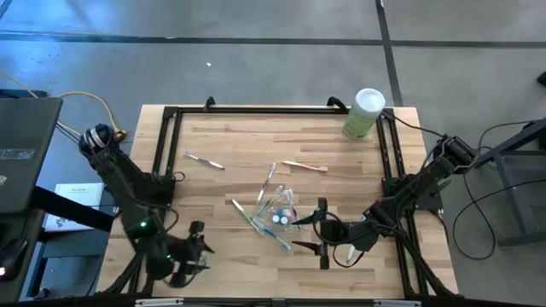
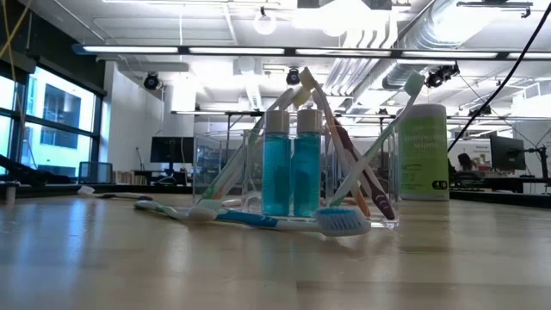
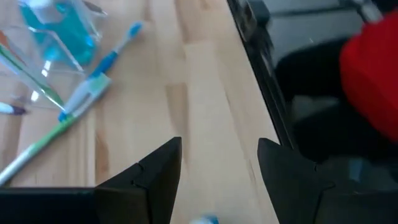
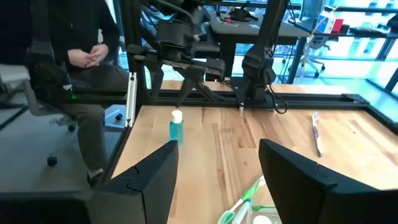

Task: Pick & Place toothbrushing station
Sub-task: Put the blue mouthwash into the transparent organizer

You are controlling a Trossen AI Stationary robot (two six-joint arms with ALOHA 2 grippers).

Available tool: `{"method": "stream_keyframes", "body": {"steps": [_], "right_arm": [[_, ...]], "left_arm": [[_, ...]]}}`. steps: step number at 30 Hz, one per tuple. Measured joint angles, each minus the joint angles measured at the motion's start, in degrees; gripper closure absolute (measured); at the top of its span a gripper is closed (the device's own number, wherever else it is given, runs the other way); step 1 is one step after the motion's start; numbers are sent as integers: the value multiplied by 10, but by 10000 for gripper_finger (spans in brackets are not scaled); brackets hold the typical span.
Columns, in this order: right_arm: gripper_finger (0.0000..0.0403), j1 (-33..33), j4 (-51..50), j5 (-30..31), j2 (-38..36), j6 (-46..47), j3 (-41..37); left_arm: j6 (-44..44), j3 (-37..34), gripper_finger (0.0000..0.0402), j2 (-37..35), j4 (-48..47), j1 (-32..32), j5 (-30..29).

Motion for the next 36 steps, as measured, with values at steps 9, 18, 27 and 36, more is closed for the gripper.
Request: {"method": "stream_keyframes", "body": {"steps": [9, 18, 27, 36], "right_arm": [[186, 0, 7, 0, 0, 63, 0], [186, -3, 13, 0, 0, 75, 0], [186, -23, 27, 1, 0, 75, 0], [186, -40, 28, -3, 0, 75, 0]], "left_arm": [[12, 0, 197, -14, -66, -80, -1], [45, 0, 197, -13, -117, -79, -13], [92, 0, 197, -13, -138, -78, 12], [155, -1, 197, -4, -122, -40, 47]]}}
